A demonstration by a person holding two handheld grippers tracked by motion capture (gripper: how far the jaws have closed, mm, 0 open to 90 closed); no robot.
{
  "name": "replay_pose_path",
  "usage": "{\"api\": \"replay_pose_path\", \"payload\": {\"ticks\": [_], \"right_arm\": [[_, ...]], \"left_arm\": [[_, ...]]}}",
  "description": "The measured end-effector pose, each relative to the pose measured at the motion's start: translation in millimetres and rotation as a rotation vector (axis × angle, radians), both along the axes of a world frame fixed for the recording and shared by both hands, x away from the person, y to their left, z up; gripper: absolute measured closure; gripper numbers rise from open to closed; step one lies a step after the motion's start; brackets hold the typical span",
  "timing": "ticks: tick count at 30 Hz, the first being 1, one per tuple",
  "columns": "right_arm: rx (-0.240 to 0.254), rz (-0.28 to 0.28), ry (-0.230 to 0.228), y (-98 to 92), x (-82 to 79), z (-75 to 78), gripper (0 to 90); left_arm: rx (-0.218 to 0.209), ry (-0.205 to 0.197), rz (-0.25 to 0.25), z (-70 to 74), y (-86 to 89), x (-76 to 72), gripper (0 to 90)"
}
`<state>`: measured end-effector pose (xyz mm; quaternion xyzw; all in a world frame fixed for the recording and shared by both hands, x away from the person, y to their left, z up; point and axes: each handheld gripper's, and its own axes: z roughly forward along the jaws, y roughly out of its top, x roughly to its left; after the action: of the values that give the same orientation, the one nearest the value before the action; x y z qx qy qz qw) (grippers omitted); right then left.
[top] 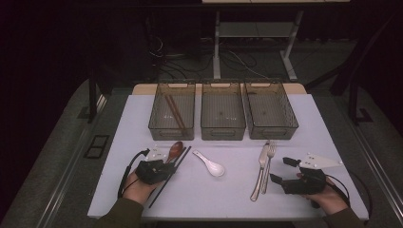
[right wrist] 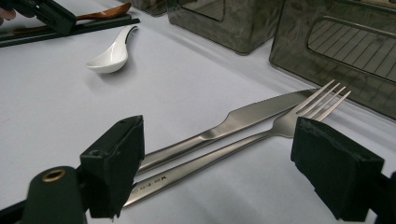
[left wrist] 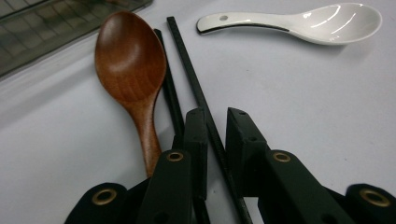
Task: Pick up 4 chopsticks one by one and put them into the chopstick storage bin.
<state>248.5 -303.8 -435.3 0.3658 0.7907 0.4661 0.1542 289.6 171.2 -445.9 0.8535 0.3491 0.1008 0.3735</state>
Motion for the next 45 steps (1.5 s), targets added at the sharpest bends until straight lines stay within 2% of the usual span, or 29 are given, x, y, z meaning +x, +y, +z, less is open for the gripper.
{"api": "replay_pose_path", "payload": {"ticks": [10,13,22,34,39,42,45], "right_arm": [[0.002,-0.001,0.006,0.2,0.4,-0.6,17.7],[0.002,0.001,0.003,0.4,0.6,-0.6,17.7],[0.0,0.004,0.008,0.9,0.7,-0.7,17.7],[0.003,0.009,0.009,1.1,0.5,-0.6,17.7],[0.005,0.01,0.01,1.4,0.5,-0.6,17.7],[0.005,0.01,0.01,1.6,0.6,-0.7,17.7],[0.005,0.01,0.01,1.7,0.6,-0.7,17.7]], "left_arm": [[0.029,-0.013,0.003,-1.3,-6.4,-1.7,78.0],[0.035,-0.013,0.003,-1.2,-7.3,-1.7,80.4],[0.037,0.001,0.034,-0.1,-10.4,-1.2,83.1],[0.017,0.02,0.073,0.5,-14.8,0.2,85.3],[0.013,0.008,0.07,-1.5,-14.8,-0.7,84.5],[0.043,-0.023,0.06,-1.7,-17.7,-3.6,84.3],[0.045,-0.023,0.059,-1.3,-17.7,-3.0,85.0]]}}
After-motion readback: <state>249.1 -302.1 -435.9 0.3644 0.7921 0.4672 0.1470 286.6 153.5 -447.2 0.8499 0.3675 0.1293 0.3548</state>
